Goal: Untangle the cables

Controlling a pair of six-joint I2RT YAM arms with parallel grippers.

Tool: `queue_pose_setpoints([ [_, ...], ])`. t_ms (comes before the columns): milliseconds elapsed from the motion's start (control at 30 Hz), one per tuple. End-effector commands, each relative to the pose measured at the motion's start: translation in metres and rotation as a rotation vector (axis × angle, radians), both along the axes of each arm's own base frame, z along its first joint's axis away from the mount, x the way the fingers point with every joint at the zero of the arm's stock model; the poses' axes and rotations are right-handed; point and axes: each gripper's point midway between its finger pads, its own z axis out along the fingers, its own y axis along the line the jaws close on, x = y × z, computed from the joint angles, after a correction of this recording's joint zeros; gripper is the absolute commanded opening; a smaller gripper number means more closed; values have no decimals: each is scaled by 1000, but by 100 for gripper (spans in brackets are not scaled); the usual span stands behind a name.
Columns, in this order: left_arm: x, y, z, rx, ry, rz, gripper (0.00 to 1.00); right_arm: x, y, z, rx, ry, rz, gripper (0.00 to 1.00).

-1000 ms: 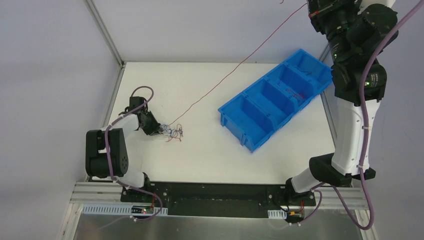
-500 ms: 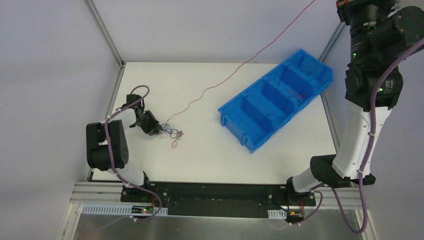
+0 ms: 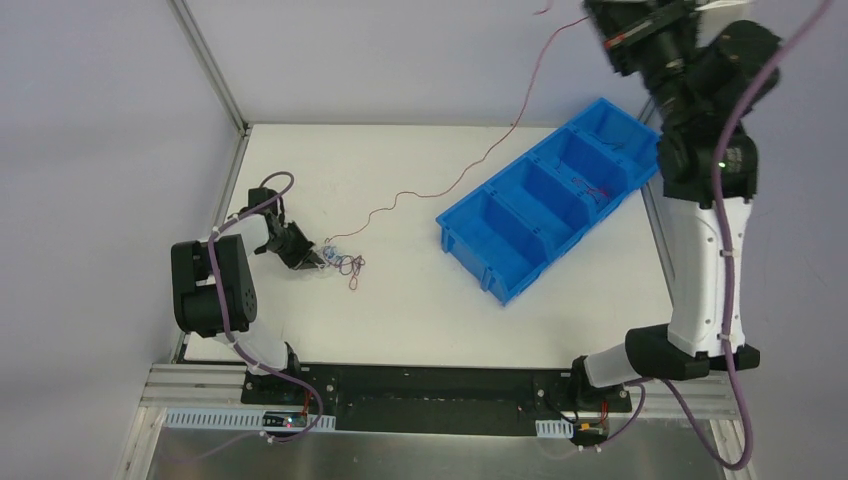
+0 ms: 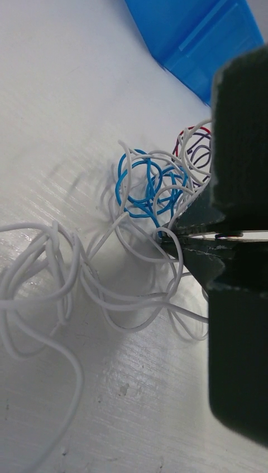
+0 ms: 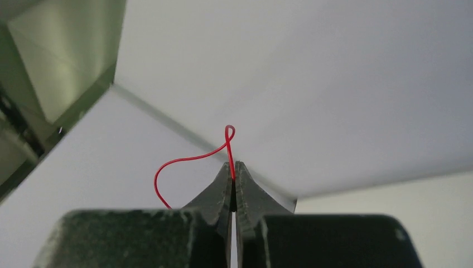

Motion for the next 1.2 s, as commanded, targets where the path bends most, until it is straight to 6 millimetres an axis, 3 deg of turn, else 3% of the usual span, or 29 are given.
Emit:
queue_pose_setpoints([
  [0, -7, 1, -4, 0, 28, -52, 0, -8, 129, -86, -86, 237, 486, 0],
  [67, -6, 0, -2, -8, 21, -55, 0, -23, 176, -136, -193, 365, 614, 0],
  [133, -5, -3, -1, -19, 18, -61, 0, -39, 210, -193, -331, 503, 704, 0],
  [267, -6, -6, 0, -23, 14, -74, 0, -72, 248, -303, -530, 763, 850, 0],
  [400, -6, -12, 4, -36, 1, -99, 0, -90, 259, -394, -804, 951, 837, 0],
  [433, -7, -12, 4, -37, -1, -100, 0, -85, 256, -423, -890, 1016, 789, 0],
  [533, -10, -14, 4, -40, 0, -105, 0, -66, 231, -470, -1067, 1146, 607, 0],
  [567, -12, -15, 4, -43, 1, -109, 0, -60, 229, -475, -1087, 1157, 572, 7],
  [633, -16, -17, 2, -39, 6, -124, 0, -52, 238, -478, -1085, 1153, 575, 34],
  [700, -19, -17, 1, -25, 2, -144, 0, -41, 264, -467, -1026, 1081, 631, 59],
  [767, -22, -17, 1, -15, -2, -161, 0, -33, 298, -446, -942, 966, 734, 69],
  [833, -24, -16, 0, -9, -8, -177, 0, -22, 324, -430, -898, 861, 808, 71],
  [900, -24, -16, 0, -4, -12, -192, 0, -12, 344, -428, -839, 823, 870, 70],
  [967, -23, -17, 1, -8, -19, -203, 0, 1, 355, -439, -795, 819, 900, 68],
  [1167, -18, -17, 4, -10, -32, -213, 0, 13, 374, -469, -809, 798, 925, 66],
])
